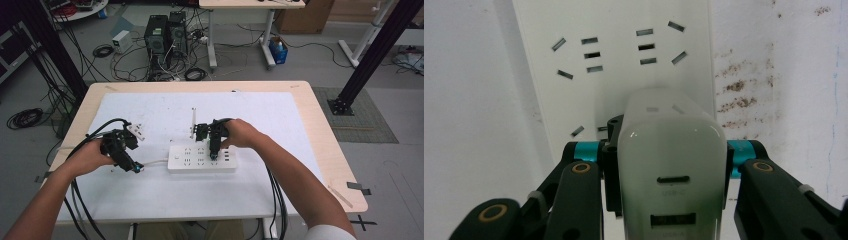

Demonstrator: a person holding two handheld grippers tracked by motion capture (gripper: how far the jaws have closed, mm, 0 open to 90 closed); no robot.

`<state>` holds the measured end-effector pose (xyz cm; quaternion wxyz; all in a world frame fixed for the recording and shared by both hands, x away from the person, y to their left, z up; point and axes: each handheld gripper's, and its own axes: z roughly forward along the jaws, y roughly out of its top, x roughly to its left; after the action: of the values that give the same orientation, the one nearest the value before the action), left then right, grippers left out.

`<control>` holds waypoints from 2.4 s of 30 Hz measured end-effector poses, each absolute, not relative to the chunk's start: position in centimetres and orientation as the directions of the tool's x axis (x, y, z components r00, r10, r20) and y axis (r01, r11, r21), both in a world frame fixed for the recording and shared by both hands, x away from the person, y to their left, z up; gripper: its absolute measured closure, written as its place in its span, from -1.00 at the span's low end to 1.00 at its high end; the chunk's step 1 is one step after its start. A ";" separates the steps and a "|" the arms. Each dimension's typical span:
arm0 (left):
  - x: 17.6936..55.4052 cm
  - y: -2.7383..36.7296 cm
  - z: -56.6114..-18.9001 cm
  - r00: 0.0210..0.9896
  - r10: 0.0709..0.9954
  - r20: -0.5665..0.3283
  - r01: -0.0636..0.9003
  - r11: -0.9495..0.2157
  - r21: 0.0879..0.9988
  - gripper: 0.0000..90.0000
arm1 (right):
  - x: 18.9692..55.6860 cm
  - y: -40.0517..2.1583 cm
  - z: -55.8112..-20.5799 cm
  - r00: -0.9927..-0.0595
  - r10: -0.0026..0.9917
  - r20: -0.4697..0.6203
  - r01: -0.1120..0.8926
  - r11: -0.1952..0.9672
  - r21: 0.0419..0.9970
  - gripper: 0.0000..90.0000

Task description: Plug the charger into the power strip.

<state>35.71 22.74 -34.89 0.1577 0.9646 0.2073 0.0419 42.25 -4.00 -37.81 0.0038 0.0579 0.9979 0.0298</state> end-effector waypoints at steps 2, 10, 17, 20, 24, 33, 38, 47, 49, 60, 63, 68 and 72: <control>35.7 22.7 -35.0 0.907 0.420 0.014 0.394 -0.862 0.320 -0.53 | 42.1 -3.8 -37.8 -0.995 0.101 -0.020 0.100 0.994 0.046 0.38; 35.8 22.9 -35.4 0.906 0.423 0.006 0.401 -0.863 0.306 -0.53 | 42.5 -3.9 -37.8 -0.997 0.082 0.004 0.082 0.996 0.046 0.38; 35.7 22.9 -35.3 0.908 0.419 0.014 0.393 -0.863 0.317 -0.53 | 42.3 -4.0 -37.8 -0.996 0.092 -0.005 0.092 0.994 0.059 0.38; 35.6 23.0 -35.2 0.904 0.428 0.014 0.401 -0.856 0.326 -0.53 | 42.2 -4.0 -37.8 -0.996 0.093 -0.006 0.093 0.994 0.055 0.37; 35.6 23.2 -35.0 0.907 0.420 0.023 0.391 -0.861 0.326 -0.53 | 42.2 -4.5 -37.2 -0.993 0.114 0.007 0.114 0.988 0.099 -0.09; 34.9 23.0 -34.5 0.897 0.440 0.035 0.396 -0.838 0.376 -0.53 | 42.4 -7.6 -33.7 -0.959 0.284 0.011 0.276 0.924 0.264 -0.72; 34.8 23.1 -34.1 0.896 0.441 0.053 0.389 -0.837 0.386 -0.53 | 41.7 -10.2 -31.7 -0.923 0.384 -0.024 0.356 0.878 0.320 -0.72; 34.8 23.2 -33.1 0.890 0.450 0.073 0.384 -0.827 0.411 -0.53 | 39.0 -18.0 -27.4 -0.797 0.602 -0.049 0.527 0.732 0.431 -0.72; 34.9 23.2 -33.0 0.890 0.450 0.080 0.381 -0.828 0.412 -0.53 | 38.2 -19.7 -26.9 -0.773 0.632 -0.055 0.550 0.711 0.439 -0.72; 35.1 23.1 -32.7 0.884 0.458 0.095 0.382 -0.824 0.418 -0.53 | 34.8 -25.4 -26.2 -0.697 0.712 -0.085 0.605 0.647 0.465 -0.72; 35.0 23.1 -32.7 0.880 0.464 0.103 0.387 -0.824 0.414 -0.53 | 34.4 -25.9 -26.4 -0.685 0.724 -0.080 0.614 0.633 0.471 -0.72; 34.8 23.4 -32.4 0.867 0.486 0.115 0.400 -0.814 0.421 -0.53 | 33.9 -26.4 -26.9 -0.671 0.737 -0.084 0.625 0.623 0.471 -0.72; 34.7 23.7 -32.5 0.860 0.497 0.111 0.412 -0.807 0.422 -0.53 | 33.7 -26.7 -27.2 -0.665 0.742 -0.082 0.630 0.616 0.473 -0.73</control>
<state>34.66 23.73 -32.49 0.1958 0.9444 0.2407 0.1089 33.73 -26.68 -27.23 0.1361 0.3860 0.8886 0.2072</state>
